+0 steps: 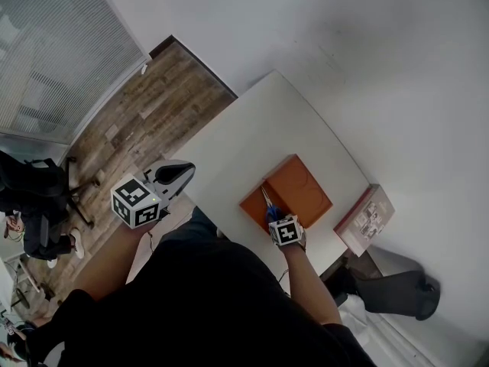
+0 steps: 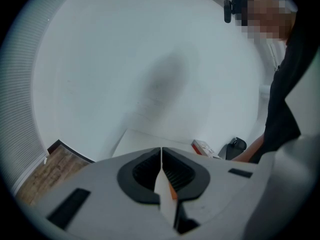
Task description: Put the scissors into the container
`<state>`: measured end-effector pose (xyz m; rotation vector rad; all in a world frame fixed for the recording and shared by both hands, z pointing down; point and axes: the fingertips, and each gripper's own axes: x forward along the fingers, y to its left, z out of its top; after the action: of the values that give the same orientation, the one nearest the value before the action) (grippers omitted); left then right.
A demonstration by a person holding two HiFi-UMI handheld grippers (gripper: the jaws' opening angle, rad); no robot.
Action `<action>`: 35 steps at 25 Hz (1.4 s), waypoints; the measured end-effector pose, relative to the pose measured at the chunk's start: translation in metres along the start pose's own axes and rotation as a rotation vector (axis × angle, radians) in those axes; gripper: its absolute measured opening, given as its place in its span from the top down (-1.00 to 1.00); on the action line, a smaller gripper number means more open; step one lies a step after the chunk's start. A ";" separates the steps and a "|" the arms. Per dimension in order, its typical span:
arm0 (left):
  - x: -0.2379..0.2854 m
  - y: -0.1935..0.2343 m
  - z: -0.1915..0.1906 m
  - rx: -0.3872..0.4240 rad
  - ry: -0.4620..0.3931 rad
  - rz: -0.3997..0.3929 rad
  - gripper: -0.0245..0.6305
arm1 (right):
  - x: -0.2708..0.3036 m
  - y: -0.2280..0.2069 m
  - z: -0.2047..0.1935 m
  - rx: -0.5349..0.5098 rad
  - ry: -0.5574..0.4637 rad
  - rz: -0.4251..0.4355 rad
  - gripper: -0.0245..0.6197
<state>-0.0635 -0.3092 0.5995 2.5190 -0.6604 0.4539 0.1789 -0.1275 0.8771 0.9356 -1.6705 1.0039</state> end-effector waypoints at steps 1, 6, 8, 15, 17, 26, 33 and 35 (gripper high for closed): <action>0.000 0.000 0.000 -0.001 0.001 0.000 0.87 | 0.000 -0.001 0.001 -0.002 -0.003 -0.002 0.66; 0.000 -0.001 -0.001 -0.004 -0.001 -0.001 0.87 | 0.001 -0.001 0.002 -0.010 -0.004 -0.007 0.65; -0.001 -0.002 -0.002 -0.003 -0.002 -0.002 0.87 | 0.001 -0.001 0.003 -0.007 -0.010 -0.008 0.61; -0.005 -0.006 0.000 0.000 -0.010 -0.002 0.87 | -0.008 -0.001 0.008 -0.008 -0.024 -0.017 0.58; -0.006 -0.008 0.001 0.001 -0.014 -0.003 0.87 | -0.012 0.000 0.009 -0.008 -0.031 -0.018 0.58; -0.008 -0.022 0.001 0.014 -0.024 -0.016 0.87 | -0.028 0.005 0.011 -0.011 -0.072 -0.017 0.58; -0.011 -0.037 0.002 0.032 -0.034 -0.029 0.87 | -0.047 0.011 0.013 -0.015 -0.113 -0.020 0.58; -0.011 -0.042 0.002 0.038 -0.037 -0.033 0.87 | -0.053 0.012 0.013 -0.016 -0.129 -0.022 0.58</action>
<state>-0.0505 -0.2741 0.5775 2.5762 -0.6288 0.4127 0.1773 -0.1280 0.8209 1.0241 -1.7681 0.9316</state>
